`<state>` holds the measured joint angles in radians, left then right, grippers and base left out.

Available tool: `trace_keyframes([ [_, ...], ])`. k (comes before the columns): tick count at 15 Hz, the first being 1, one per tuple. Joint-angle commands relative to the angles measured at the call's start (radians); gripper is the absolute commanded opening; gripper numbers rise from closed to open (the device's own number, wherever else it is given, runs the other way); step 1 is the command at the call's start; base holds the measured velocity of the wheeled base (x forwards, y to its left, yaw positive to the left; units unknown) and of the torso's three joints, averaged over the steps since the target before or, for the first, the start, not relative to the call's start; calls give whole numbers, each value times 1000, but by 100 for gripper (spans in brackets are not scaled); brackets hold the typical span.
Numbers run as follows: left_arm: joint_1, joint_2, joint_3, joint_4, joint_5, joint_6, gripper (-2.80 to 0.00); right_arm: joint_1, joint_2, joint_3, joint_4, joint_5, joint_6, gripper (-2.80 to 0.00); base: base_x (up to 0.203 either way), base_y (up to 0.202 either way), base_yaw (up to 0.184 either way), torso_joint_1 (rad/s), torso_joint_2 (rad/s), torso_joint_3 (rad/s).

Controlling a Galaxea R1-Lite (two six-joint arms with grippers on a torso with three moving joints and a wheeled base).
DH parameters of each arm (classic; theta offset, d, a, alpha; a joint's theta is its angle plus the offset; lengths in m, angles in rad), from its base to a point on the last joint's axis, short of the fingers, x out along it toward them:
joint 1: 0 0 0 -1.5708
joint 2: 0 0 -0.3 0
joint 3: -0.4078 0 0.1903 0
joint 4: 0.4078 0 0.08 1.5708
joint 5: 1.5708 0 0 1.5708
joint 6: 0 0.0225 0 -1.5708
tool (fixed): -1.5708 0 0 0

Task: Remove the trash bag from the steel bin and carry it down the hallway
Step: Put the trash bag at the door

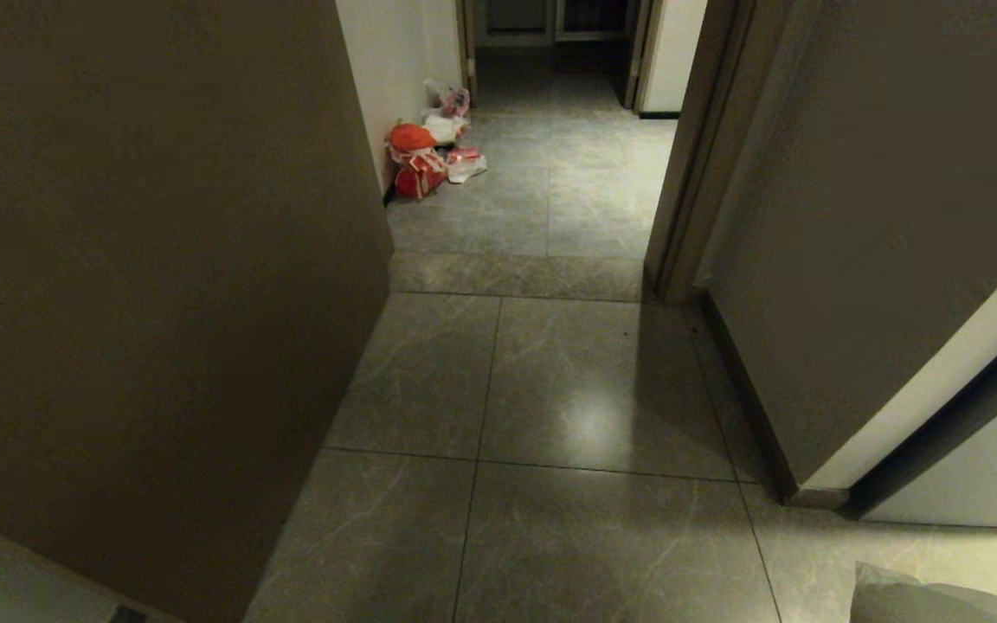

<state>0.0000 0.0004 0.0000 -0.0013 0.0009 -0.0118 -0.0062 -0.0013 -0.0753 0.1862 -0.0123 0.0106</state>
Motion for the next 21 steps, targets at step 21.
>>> trace_keyframes([
  [21,0,0,2,0,1,0,-280,0,0,0,1,0,0,-280,0,0,0,0,0,0],
])
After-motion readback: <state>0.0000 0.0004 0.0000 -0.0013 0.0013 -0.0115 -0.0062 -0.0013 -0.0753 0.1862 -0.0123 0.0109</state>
